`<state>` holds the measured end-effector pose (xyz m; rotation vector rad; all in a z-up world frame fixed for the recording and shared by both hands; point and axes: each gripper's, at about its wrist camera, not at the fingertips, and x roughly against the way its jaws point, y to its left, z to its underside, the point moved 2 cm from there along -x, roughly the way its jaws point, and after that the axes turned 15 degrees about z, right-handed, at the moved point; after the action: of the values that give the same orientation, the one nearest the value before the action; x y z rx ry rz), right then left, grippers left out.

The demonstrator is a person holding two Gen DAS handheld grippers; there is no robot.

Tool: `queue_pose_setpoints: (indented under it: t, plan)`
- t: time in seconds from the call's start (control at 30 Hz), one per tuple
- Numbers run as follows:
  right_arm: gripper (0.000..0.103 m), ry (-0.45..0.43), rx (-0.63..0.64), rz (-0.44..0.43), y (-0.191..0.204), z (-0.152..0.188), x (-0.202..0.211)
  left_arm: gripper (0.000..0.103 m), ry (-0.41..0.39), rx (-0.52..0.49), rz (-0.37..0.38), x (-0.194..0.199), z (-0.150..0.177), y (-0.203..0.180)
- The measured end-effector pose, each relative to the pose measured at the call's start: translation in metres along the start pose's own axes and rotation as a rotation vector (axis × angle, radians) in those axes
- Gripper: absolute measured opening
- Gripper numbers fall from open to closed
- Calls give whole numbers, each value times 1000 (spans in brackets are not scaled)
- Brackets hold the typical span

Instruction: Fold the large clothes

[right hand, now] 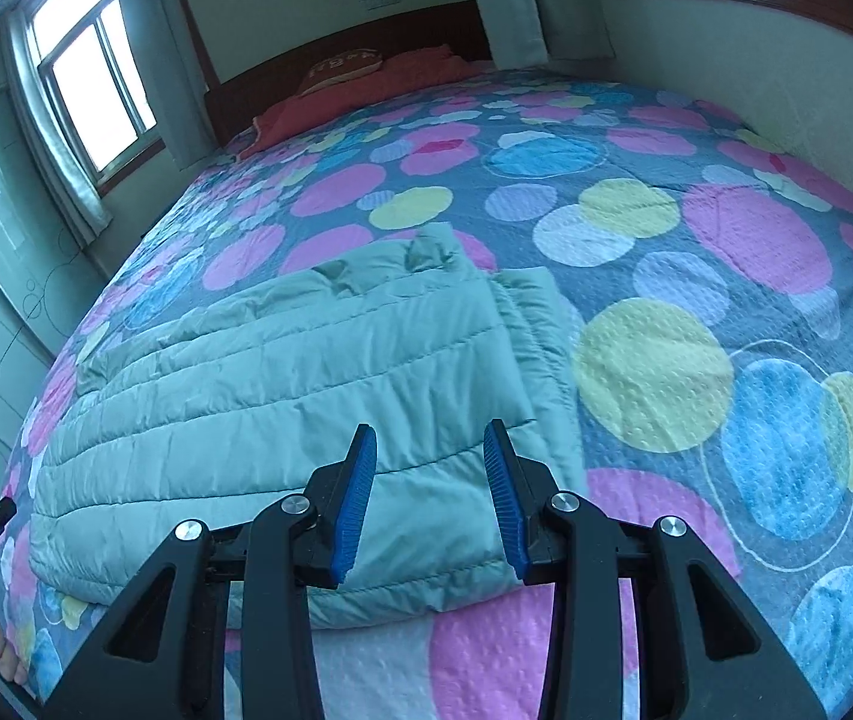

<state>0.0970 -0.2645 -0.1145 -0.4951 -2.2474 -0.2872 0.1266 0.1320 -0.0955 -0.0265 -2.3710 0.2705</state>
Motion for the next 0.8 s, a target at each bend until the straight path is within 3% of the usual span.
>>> queue_pose_setpoints:
  t: [0.13, 0.33, 0.53, 0.8]
  plan:
    - [38, 0, 67, -26, 33, 0, -1, 52, -5, -57, -10, -8, -4, -19]
    - [38, -23, 208, -17, 91, -5, -4, 52, -18, -204, -106, -26, -14, -50]
    - [38, -31, 283, -56, 142, -11, -6, 52, -4, -232, -122, -47, -21, -65]
    - [38, -13, 393, -12, 181, 5, -25, 53, 75, -313, -175, -85, -5, -81]
